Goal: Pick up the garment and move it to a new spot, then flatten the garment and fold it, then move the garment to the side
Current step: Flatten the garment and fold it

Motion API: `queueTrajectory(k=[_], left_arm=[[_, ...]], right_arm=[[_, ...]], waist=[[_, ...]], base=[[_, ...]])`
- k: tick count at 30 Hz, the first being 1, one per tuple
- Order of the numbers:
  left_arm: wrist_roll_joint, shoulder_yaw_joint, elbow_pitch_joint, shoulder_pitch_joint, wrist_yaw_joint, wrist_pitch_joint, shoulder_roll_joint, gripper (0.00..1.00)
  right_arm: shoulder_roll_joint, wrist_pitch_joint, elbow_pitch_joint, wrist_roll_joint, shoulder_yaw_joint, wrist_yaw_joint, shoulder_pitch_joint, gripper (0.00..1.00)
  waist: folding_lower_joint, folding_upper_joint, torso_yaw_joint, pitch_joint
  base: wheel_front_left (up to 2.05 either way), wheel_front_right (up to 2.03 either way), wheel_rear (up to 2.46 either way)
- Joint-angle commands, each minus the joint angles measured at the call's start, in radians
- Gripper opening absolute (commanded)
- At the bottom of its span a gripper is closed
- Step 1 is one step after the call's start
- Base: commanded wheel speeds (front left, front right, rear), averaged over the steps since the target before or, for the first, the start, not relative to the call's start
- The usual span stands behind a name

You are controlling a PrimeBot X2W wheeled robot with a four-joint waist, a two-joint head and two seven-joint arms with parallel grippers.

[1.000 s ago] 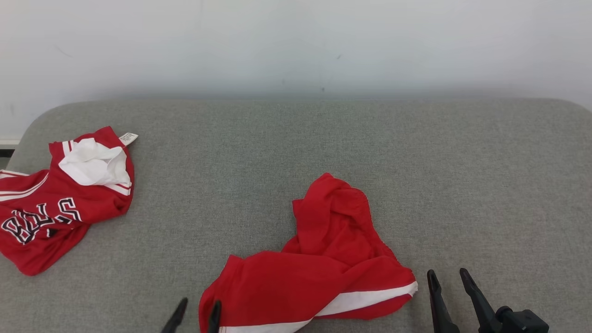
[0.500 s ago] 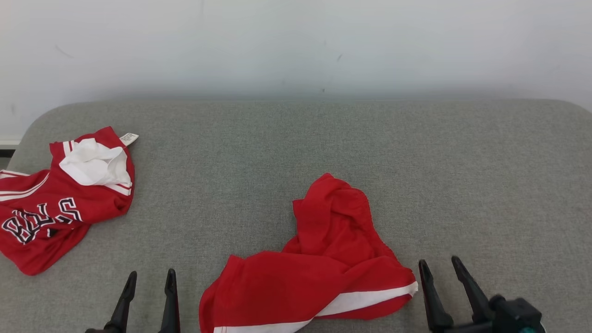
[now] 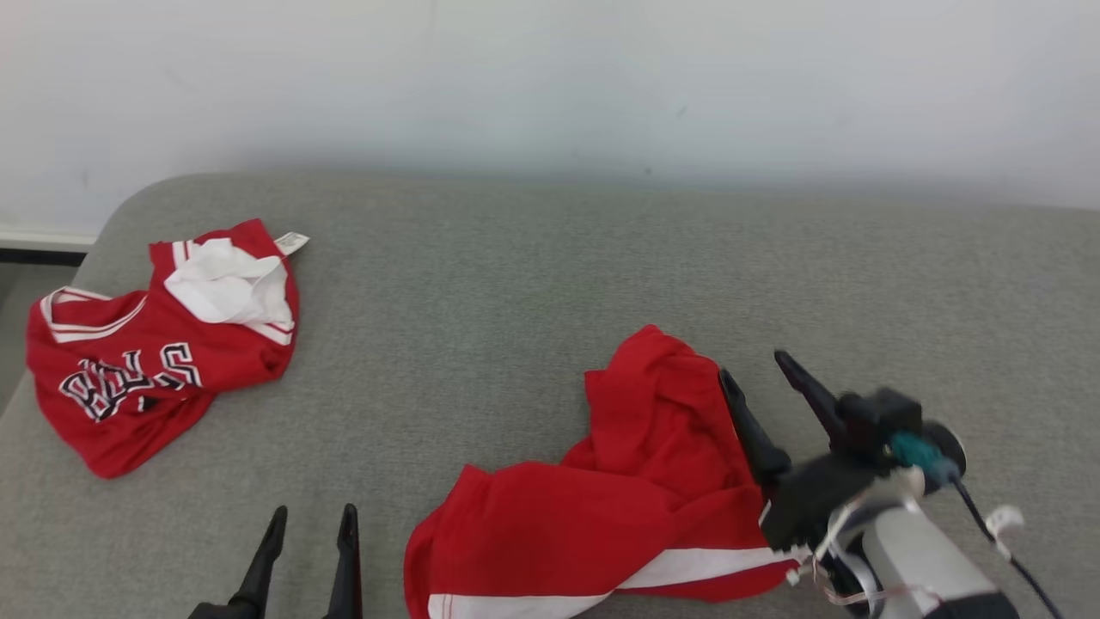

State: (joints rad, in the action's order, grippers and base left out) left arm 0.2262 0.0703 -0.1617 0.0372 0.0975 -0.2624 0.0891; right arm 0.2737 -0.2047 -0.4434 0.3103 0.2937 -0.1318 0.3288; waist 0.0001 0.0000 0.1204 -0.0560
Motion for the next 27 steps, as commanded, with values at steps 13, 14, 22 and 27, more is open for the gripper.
queueTrajectory(k=[13, 14, 22, 27], left_arm=[[-0.025, 0.011, -0.034, -0.036, 0.024, -0.003, -0.034, 1.00], [-0.025, 0.009, -0.035, -0.037, 0.026, -0.003, -0.035, 1.00], [-0.028, -0.005, -0.036, -0.033, 0.031, -0.003, -0.038, 1.00], [-0.029, -0.015, -0.040, -0.024, 0.033, -0.003, -0.039, 1.00]], right_arm=[[0.042, 0.189, -0.360, 0.173, 0.178, 0.002, 0.257, 1.00], [0.048, 0.207, -0.381, 0.182, 0.195, 0.002, 0.261, 1.00], [0.049, 0.283, -0.453, 0.316, 0.300, 0.002, 0.275, 0.00], [0.094, 0.184, -0.458, 0.350, 0.303, 0.002, 0.328, 0.00]], waist=[[-0.0001, 0.0000, 0.115, -0.028], [-0.0001, 0.0000, 0.118, -0.029], [-0.0001, 0.0000, 0.120, -0.030], [-0.0001, 0.0000, 0.090, -0.019]], base=[[0.00, 0.00, 0.00], [0.00, 0.00, 0.00], [0.00, 0.00, 0.00], [0.00, 0.00, 0.00]])
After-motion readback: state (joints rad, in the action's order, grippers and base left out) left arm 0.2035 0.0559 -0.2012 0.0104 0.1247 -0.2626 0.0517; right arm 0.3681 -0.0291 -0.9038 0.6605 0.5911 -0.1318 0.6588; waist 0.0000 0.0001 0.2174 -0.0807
